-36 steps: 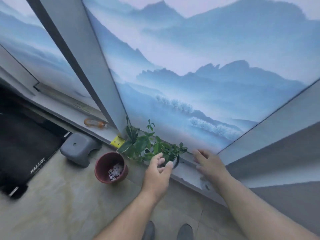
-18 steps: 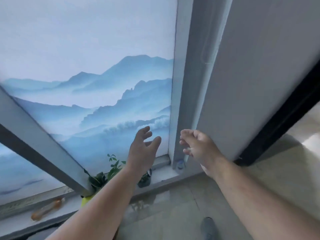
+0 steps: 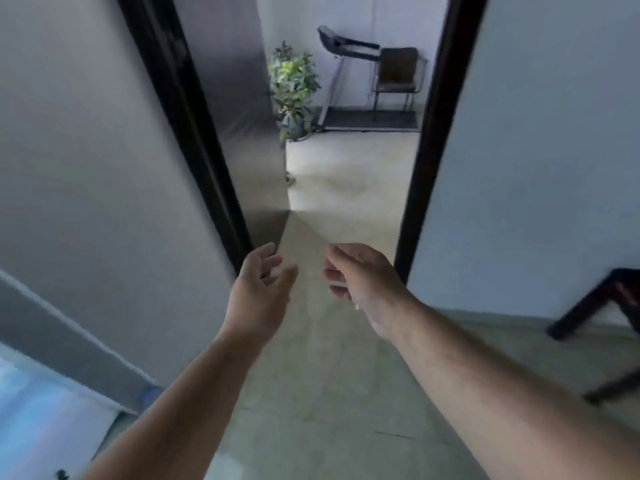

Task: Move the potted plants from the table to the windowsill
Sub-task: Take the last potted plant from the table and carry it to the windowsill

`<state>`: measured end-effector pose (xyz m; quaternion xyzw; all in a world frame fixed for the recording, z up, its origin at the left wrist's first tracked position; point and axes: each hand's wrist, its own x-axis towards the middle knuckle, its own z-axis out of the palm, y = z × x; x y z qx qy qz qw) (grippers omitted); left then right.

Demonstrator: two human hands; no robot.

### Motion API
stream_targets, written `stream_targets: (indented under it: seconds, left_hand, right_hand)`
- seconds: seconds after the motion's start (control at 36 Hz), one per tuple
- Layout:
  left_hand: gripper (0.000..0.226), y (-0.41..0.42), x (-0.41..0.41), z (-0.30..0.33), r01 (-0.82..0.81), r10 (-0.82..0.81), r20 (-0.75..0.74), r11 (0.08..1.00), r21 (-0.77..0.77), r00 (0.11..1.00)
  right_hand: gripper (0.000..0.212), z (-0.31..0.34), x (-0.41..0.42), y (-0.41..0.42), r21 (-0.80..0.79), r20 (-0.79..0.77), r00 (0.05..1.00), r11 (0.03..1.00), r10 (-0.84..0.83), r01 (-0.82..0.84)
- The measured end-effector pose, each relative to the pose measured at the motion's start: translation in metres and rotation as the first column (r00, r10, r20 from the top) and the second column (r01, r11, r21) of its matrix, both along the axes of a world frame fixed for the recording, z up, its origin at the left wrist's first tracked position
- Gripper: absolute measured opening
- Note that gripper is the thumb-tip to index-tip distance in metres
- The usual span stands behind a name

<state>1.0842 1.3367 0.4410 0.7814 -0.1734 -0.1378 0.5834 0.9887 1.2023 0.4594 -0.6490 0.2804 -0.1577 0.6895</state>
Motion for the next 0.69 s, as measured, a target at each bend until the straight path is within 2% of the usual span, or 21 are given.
stream_targets:
  seconds: [0.17,0.33,0.47,0.69]
  left_hand:
    - [0.052,-0.171,-0.126,-0.012,0.325,-0.326,0.015,0.945,0.014,0.945]
    - [0.05,-0.301,-0.255,-0.028,0.529,-0.528,-0.05,0.848,0.006,0.847]
    - [0.052,-0.377,-0.333,-0.035,0.656,-0.653,-0.07,0.754,0.033,0.754]
    - [0.048,-0.484,-0.402,-0.057,0.744,-0.729,-0.159,0.666,0.061,0.666]
  right_hand:
    - [0.012,-0.009,-0.16,-0.134,0.047,-0.027,0.945,0.944,-0.325,0.326]
    - [0.022,-0.024,-0.314,-0.242,0.047,-0.091,0.839,0.839,-0.537,0.542]
    - [0.033,-0.034,-0.407,-0.302,0.128,-0.116,0.719,0.708,-0.685,0.695]
    - [0.038,-0.064,-0.491,-0.379,0.2,-0.19,0.55,0.516,-0.813,0.833]
